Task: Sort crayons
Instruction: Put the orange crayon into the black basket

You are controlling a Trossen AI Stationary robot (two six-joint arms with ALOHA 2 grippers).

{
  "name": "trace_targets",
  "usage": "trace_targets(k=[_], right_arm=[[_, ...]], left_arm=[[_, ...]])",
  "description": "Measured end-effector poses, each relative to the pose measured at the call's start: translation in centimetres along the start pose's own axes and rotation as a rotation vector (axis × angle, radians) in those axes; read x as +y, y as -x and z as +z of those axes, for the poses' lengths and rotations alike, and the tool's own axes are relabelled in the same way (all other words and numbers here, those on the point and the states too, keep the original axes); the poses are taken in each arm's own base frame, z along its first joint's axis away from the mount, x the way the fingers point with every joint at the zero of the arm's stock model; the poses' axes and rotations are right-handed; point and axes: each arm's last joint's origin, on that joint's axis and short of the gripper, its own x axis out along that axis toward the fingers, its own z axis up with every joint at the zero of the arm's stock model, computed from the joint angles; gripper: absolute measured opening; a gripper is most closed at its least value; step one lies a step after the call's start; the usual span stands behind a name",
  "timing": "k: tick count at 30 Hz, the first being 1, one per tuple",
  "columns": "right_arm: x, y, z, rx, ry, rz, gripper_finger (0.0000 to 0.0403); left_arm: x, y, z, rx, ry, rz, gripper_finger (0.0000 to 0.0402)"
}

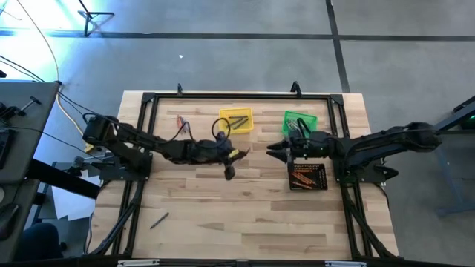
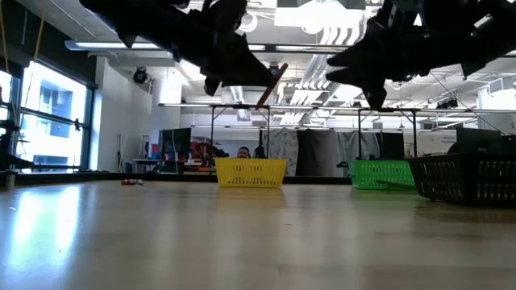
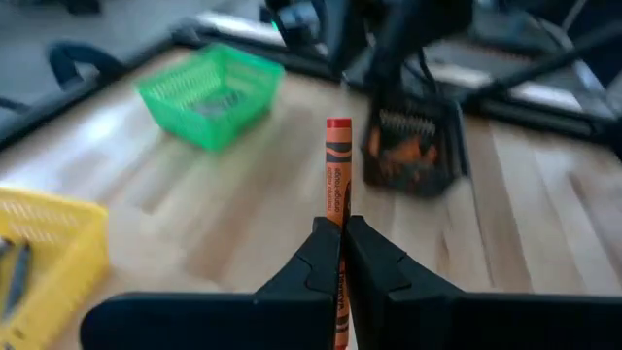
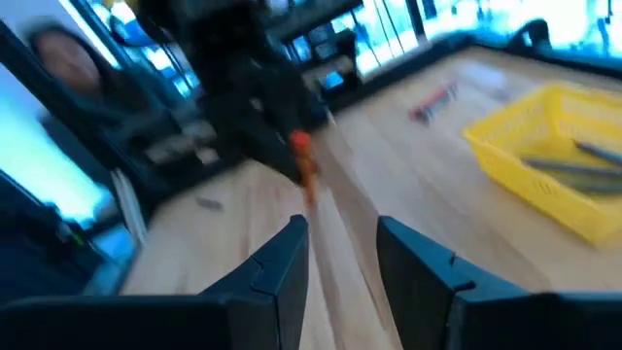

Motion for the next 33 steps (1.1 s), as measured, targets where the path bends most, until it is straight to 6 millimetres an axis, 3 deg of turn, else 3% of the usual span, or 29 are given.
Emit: trace_targets(k=[6, 17, 25, 33], right_arm=[[0.8, -0.4, -0.2, -0.015, 0.018, 0.062, 0.0127], [2.1, -2.4, 1.5, -0.065, 0.117, 0.024, 0.0196], [3.2, -4.8, 3.4, -0.085, 0.151, 0.024, 0.0200], [2.8, -5.6, 3.8, -0.071, 0.165, -0.008, 0.0200]], left_arm=[[0.6, -0.2, 1.0, -0.103, 0.012, 0.055, 0.0000], [0.3, -0.1, 1.6, -0.175, 0.011, 0.041, 0.0000], [0.0, -0.1, 1.6, -0.189, 0.012, 0.035, 0.0000], [-0.4, 0.0, 1.9, -0.223, 0.013, 0.016, 0.0000]])
